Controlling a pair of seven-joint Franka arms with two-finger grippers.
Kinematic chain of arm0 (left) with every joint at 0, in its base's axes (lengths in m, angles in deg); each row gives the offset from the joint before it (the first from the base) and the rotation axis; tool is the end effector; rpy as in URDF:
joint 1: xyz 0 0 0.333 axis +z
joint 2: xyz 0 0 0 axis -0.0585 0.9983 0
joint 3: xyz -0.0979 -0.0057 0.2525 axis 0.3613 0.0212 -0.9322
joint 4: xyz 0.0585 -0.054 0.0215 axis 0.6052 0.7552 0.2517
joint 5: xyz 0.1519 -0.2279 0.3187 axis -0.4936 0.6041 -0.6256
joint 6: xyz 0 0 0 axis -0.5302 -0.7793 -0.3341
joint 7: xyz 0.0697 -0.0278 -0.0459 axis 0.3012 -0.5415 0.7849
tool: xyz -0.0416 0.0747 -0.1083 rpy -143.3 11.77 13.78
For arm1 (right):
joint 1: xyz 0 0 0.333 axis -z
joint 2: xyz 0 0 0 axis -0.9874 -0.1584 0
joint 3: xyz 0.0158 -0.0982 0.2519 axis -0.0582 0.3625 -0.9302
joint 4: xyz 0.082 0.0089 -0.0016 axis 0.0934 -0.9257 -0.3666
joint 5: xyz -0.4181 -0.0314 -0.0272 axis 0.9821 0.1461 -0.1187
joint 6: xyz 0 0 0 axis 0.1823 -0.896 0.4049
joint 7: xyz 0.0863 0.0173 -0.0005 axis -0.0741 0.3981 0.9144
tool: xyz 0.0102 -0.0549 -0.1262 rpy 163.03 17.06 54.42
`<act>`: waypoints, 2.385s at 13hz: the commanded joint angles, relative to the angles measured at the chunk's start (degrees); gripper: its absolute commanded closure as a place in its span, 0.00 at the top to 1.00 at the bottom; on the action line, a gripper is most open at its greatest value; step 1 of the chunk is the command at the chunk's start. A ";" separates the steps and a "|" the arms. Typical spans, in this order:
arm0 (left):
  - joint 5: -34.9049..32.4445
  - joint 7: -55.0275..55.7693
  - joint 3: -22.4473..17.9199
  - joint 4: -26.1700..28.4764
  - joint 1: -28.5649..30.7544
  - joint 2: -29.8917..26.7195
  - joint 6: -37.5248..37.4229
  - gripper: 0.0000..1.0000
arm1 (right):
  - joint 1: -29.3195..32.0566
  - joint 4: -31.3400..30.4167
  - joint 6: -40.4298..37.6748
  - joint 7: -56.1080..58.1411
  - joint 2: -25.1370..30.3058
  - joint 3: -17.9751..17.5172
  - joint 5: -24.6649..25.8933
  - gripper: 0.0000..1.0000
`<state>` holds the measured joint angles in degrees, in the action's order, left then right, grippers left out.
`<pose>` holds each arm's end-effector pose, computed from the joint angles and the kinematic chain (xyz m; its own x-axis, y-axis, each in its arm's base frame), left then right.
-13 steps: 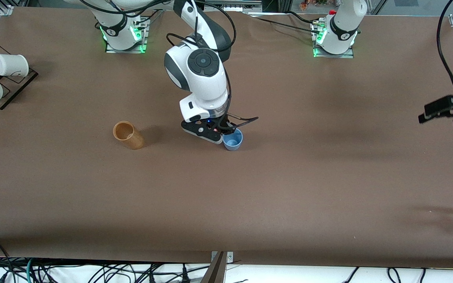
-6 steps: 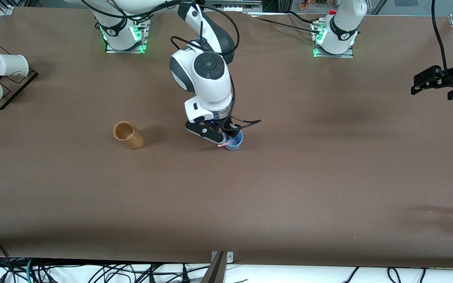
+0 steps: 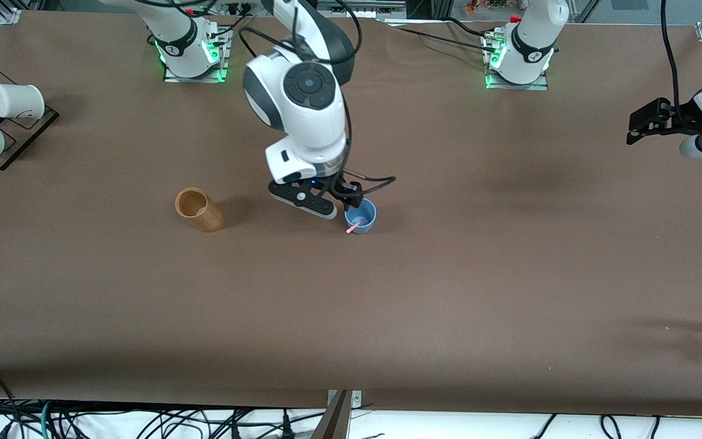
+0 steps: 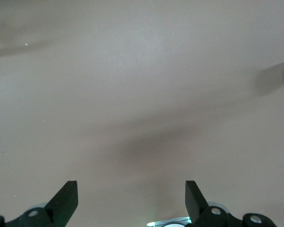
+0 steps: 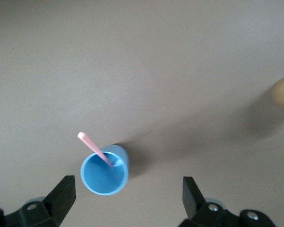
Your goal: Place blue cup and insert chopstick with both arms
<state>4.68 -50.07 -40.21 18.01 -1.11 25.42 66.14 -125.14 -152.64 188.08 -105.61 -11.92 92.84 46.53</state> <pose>0.5816 -0.0103 0.5504 0.9662 -0.2292 -0.1177 -0.2312 -0.9729 -0.0032 0.5670 0.4649 0.3757 0.9329 -0.3492 0.0883 -0.3496 -0.9368 -0.0112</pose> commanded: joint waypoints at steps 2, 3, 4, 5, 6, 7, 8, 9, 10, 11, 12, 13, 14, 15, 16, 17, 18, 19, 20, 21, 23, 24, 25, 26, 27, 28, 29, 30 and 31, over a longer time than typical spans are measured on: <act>-0.70 -0.83 3.17 2.10 3.46 -1.47 1.06 1.00 | 3.46 -0.43 -9.77 17.27 7.08 2.64 -0.44 1.00; -0.52 -0.65 3.09 2.02 3.29 -1.47 0.89 1.00 | 4.35 -0.43 -11.62 21.07 8.40 3.26 -0.53 1.00; -0.52 -0.47 3.09 2.02 3.29 -1.56 0.80 1.00 | 5.57 -0.61 -13.12 24.67 9.89 4.31 -1.14 1.00; 0.44 0.05 3.09 2.19 3.29 -1.82 0.80 1.00 | 6.63 -0.70 -14.70 28.54 10.95 5.54 -2.98 1.00; 1.58 2.15 2.56 3.41 2.76 -2.87 0.97 1.00 | 6.90 -0.70 -16.72 33.19 12.01 7.99 -4.82 1.00; 1.85 4.52 2.30 5.34 2.32 -4.18 1.41 1.00 | 6.90 -0.78 -18.48 37.41 12.98 11.06 -6.15 1.00; 1.85 5.15 2.12 5.70 1.97 -4.46 1.85 1.00 | 6.90 -0.87 -19.63 41.02 13.42 13.18 -6.77 1.00; 1.85 5.33 2.12 5.88 1.97 -4.46 1.94 1.00 | 6.90 -0.96 -20.07 44.01 13.43 14.76 -6.86 1.00; 1.94 5.59 2.03 6.06 1.97 -4.55 1.94 1.00 | 6.90 -0.96 -20.17 45.26 13.51 15.91 -6.86 1.00; 2.55 6.55 0.90 6.49 1.79 -4.64 1.94 1.00 | 6.90 -1.22 -20.17 45.71 13.69 16.36 -6.86 1.00; 4.21 7.34 -0.94 6.85 0.92 -5.07 1.94 1.00 | 6.90 -2.62 -20.17 46.15 14.65 16.88 -6.86 1.00; 4.66 7.35 -2.09 7.11 0.22 -4.82 1.94 1.00 | 7.08 -3.94 -20.25 47.28 15.87 18.28 -7.04 1.00; 4.58 7.44 -2.10 6.59 0.21 -4.46 1.77 1.00 | 7.17 -4.73 -20.08 49.21 16.41 19.08 -7.30 1.00; 4.23 7.35 -1.84 6.06 0.21 -3.33 1.68 1.00 | 7.52 -5.18 -19.64 51.14 16.50 19.70 -7.30 1.00; 4.31 7.44 -1.57 5.97 0.30 -2.62 1.68 1.00 | 8.30 -6.22 -19.64 52.03 17.63 19.79 -7.30 1.00; 4.66 7.27 -1.57 5.97 0.30 -2.53 1.68 1.00 | 11.01 -8.50 -19.46 52.30 19.73 18.14 -7.21 1.00; 4.66 7.35 -1.66 5.97 0.30 -2.44 1.59 1.00 | 15.65 -12.26 -19.38 53.00 23.32 13.94 -6.87 1.00; 4.23 7.27 -1.66 5.97 0.38 -2.35 1.68 1.00 | 21.52 -15.34 -19.20 53.44 26.49 8.07 -6.25 1.00; 4.14 7.27 -1.66 5.97 0.73 -2.35 1.59 1.00 | 26.54 -17.90 -19.03 53.45 29.13 3.14 -4.85 1.00; 4.05 7.27 -1.75 5.97 1.09 -2.00 1.68 1.00 | 29.20 -19.75 -19.11 53.53 31.42 0.48 -3.10 1.00; 3.96 7.18 -1.75 5.97 1.09 -1.91 1.59 1.00 | 31.94 -23.80 -18.68 53.54 35.38 -2.26 -2.73 1.00; 3.96 7.18 -1.75 5.97 1.09 -1.91 1.59 1.00 | 32.30 -24.25 -18.67 53.62 35.75 -2.70 -2.64 1.00; 3.96 7.18 -1.75 5.97 1.09 -1.91 1.59 1.00 | 32.30 -23.82 -18.93 53.54 35.58 -2.71 -2.30 1.00; 4.05 7.18 -1.75 5.97 1.09 -1.91 1.59 1.00 | 32.30 -23.55 -19.28 53.62 35.40 -2.54 -1.77 1.00; 4.05 7.18 -1.75 5.97 1.09 -1.91 1.59 1.00 | 32.22 -23.29 -18.94 53.62 35.14 -2.53 -1.59 1.00; 4.05 7.18 -1.75 5.97 1.09 -1.91 1.59 1.00 | 32.04 -22.42 -19.02 53.36 34.61 -2.62 -1.50 1.00; 4.05 7.18 -1.75 5.97 1.09 -1.91 1.59 1.00 | 31.61 -21.97 -18.94 52.84 34.52 -2.80 -0.46 1.00; 4.05 7.09 -1.75 5.97 1.09 -1.91 1.59 1.00 | 31.43 -21.71 -18.76 52.57 34.00 -2.88 0.95 1.00; 4.05 7.09 -1.75 5.97 1.00 -1.91 1.59 1.00 | 31.25 -21.53 -19.02 52.57 33.82 -2.89 1.05 1.00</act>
<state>8.33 -43.12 -41.89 23.47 -0.11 23.96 67.14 -94.24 -174.70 168.97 -52.36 22.13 90.90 46.25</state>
